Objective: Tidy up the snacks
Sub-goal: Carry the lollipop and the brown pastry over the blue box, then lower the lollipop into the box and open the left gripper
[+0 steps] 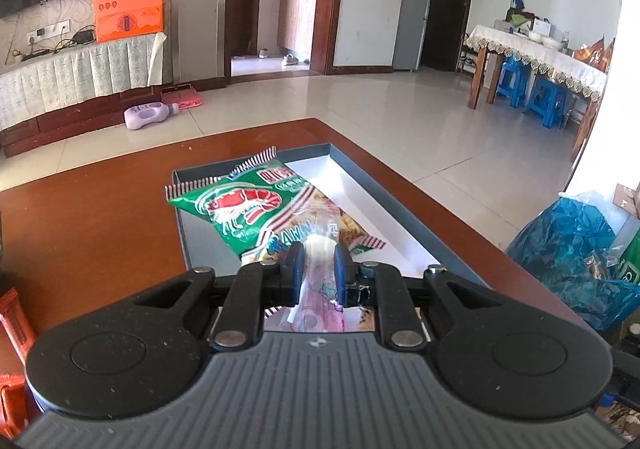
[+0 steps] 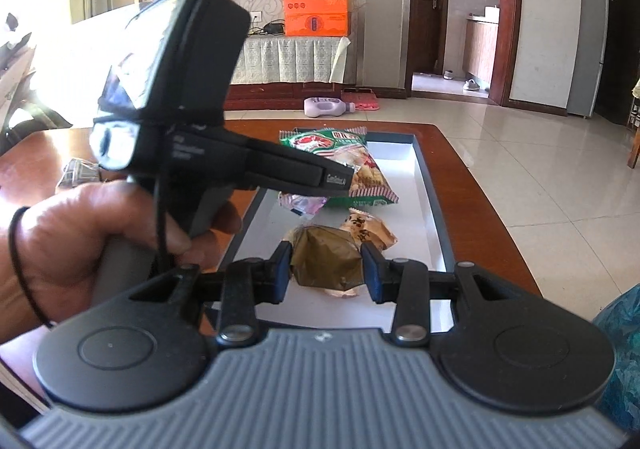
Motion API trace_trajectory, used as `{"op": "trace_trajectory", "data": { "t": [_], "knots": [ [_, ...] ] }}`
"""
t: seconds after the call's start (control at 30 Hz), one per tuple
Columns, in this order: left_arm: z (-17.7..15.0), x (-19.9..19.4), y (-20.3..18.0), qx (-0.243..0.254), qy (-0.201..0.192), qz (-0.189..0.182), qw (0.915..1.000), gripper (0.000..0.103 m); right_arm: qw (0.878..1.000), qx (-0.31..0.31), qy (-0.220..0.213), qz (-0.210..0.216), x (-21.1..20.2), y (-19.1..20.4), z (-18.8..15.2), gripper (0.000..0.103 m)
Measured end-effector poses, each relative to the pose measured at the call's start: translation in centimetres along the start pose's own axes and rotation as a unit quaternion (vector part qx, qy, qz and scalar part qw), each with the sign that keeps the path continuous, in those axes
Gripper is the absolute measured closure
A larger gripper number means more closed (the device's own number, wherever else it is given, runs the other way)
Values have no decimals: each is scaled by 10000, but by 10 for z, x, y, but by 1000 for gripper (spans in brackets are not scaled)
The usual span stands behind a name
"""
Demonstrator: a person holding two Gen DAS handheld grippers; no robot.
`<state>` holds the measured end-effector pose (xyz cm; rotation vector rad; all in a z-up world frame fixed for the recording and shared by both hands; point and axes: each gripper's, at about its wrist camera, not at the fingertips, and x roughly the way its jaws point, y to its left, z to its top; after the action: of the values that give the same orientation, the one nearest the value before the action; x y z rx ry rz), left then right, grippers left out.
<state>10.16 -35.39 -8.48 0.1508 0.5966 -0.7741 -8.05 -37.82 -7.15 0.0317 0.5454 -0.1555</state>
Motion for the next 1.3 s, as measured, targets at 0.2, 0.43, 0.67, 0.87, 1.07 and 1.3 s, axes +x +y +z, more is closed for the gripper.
{"op": "trace_trajectory", "data": {
  "t": [0.2,0.43,0.67,0.87,1.07,1.3],
  "knots": [
    [3,22,2,-61,220,190,9996,84,9999,84,63,-9,1,2,0,63],
    [1,26,0,17,151,229,9996,83,10000,48,84,4,1,5,0,63],
    [-4,16,-2,142,105,177,9997,83,9999,78,78,-25,1,2,2,63],
    [-6,6,-3,332,-14,231,9992,81,9998,191,39,-93,-1,-4,2,63],
    [-14,-5,1,364,-13,232,9991,81,9992,360,-21,-192,-2,-8,1,63],
    [-21,-19,6,349,-50,207,9992,79,9980,619,-50,-151,3,-13,1,63]
  ]
}}
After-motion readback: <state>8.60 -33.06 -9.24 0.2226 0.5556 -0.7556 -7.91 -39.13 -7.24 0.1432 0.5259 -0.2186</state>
